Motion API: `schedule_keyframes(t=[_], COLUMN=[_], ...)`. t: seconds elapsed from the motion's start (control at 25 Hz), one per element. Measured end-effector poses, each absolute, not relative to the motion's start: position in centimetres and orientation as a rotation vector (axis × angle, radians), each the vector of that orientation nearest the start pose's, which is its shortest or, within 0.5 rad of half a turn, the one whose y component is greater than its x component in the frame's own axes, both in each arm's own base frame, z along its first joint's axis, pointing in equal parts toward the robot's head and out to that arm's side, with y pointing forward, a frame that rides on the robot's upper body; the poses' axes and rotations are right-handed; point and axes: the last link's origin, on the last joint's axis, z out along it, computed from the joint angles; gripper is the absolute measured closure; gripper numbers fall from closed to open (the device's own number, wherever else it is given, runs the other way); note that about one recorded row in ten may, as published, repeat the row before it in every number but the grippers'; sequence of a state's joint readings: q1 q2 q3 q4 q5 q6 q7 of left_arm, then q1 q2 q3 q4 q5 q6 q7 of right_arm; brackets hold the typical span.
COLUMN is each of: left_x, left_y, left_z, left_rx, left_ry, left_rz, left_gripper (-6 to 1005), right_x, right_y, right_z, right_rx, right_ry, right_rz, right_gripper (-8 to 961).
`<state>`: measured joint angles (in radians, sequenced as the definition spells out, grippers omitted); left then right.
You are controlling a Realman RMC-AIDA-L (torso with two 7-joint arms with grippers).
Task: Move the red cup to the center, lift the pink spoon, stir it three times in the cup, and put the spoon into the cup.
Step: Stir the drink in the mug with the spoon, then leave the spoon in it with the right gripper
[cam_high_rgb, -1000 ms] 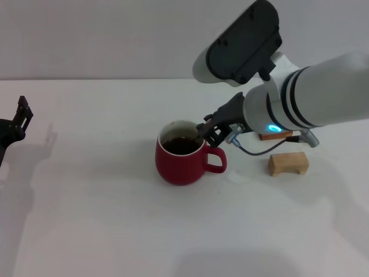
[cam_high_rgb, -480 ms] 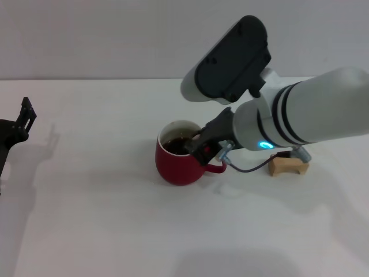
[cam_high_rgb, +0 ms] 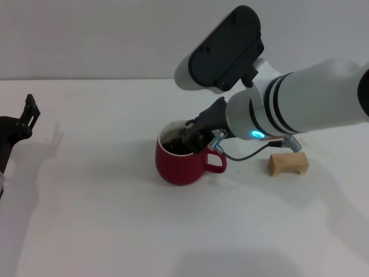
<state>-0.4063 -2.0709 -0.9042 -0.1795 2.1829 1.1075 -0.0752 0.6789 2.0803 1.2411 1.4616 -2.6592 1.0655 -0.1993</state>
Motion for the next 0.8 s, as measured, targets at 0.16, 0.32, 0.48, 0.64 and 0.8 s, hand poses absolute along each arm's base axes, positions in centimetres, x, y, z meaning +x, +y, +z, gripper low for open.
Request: schedule_keyframes(t=[0.16,0.32,0.48,0.64,0.8], left_x=[-35.29,-35.29,-35.32,-35.39,-35.44], left_y=[32.71,32.72,32.69,32.65,32.61], left_z=[0.12,0.12,0.14,0.18,0.19], left_rx=[-1.461,-1.461,-1.46,-1.459,-1.459], left_ry=[-0.609,-0.609,-0.609,-0.61,-0.61], left_rz=[-0.602,-0.602,-0.601,-0.599,-0.598], left_gripper=[192,192,192,192,192], right_x=[7.08,7.09,7.15,7.33,7.34], right_y=[35.92,35.93,35.78,35.71,35.73], right_z=[-7.6,-7.52,-7.66,-7.65,-7.34], right_rx=[-2.537,-2.533,-2.538,-2.537,-2.523], right_ry=[0.493,0.495,0.487,0.49,0.471], right_rz=[-0.151,-0.134,-0.141,-0.142,-0.137], right_gripper=[794,772,751,729,694])
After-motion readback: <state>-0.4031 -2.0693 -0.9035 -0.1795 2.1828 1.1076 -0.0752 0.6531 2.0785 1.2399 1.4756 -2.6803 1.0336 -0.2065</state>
